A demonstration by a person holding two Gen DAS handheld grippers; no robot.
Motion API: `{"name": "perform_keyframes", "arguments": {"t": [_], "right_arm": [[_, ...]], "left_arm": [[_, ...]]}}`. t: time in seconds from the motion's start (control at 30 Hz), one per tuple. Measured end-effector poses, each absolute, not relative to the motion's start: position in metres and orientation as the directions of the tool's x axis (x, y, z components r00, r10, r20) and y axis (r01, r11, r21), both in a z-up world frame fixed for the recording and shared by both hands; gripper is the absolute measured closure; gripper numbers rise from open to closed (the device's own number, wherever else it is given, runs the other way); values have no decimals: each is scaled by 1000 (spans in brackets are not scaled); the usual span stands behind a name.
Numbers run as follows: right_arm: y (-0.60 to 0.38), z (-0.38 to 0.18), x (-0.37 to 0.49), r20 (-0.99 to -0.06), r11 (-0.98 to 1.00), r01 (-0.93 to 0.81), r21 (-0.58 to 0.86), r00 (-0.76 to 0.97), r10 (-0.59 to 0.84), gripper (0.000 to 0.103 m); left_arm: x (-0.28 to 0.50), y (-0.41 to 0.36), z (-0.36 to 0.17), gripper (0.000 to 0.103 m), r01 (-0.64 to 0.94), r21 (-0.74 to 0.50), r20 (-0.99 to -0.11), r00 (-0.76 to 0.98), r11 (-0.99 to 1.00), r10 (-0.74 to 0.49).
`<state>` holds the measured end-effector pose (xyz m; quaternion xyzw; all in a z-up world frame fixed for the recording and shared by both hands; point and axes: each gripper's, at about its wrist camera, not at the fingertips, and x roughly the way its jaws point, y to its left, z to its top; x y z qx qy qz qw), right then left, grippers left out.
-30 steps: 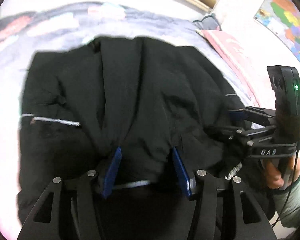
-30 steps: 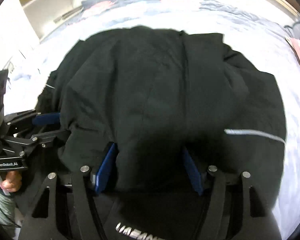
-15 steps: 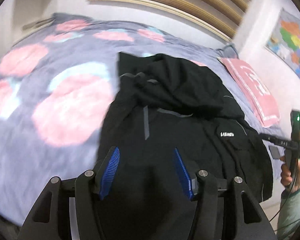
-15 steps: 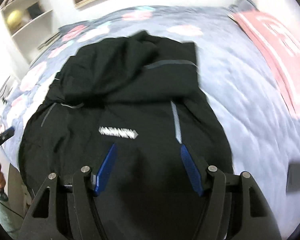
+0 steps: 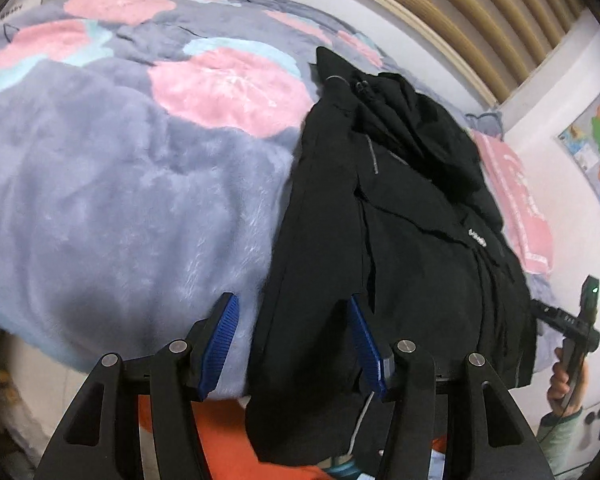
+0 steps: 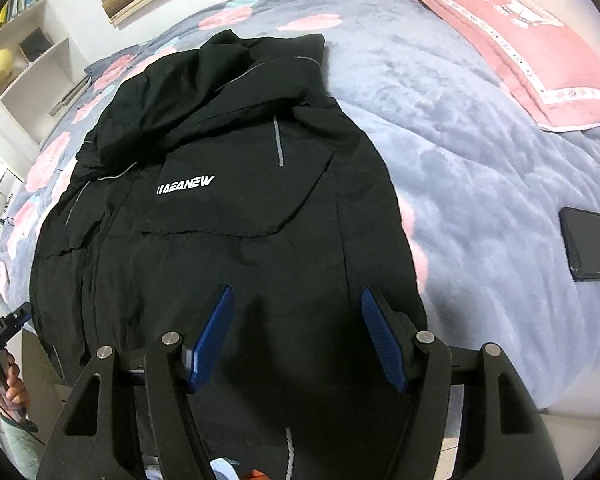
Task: Fold large clothes
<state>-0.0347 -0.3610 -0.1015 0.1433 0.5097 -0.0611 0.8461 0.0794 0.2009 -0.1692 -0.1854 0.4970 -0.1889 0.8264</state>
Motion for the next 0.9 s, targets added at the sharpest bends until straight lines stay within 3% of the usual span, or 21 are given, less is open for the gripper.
{"name": "perform_keyframes", "arguments": {"t": [0.1,0.3,0.37,0.43,0.57,0.7,0.77,0.9], "right_arm": [[-363,-97,-42,-877,951,255,176,480,34,34],[-386,-95,-61,-879,940,302,158,478,-6,33],[-394,-95,-66,-880,934,311,176,474,8,33],[-404,-94,-76,-873,923,311,224,485,48,33],[-417,-108,-86,-880,911,315,266,465,96,33],[-407,-130,-78,-879,901,282,330,440,184,33],[-391,-125,-74,-874,918,236,319,448,188,41],[-364,-96,-69,-804,916,103,387,524,280,42]], "left_arm": [[87,202,-176,45,147,-576,-704,411,804,-579],[103,187,-184,45,164,-591,-705,371,790,-605],[93,178,-164,46,245,-630,-645,361,736,-673],[78,169,-136,46,362,-687,-530,345,630,-775],[80,139,-113,46,435,-622,-553,344,651,-759],[103,128,-147,46,330,-650,-610,311,684,-729],[102,131,-154,46,300,-671,-601,317,679,-734],[82,138,-148,44,306,-682,-580,327,665,-746]]}}
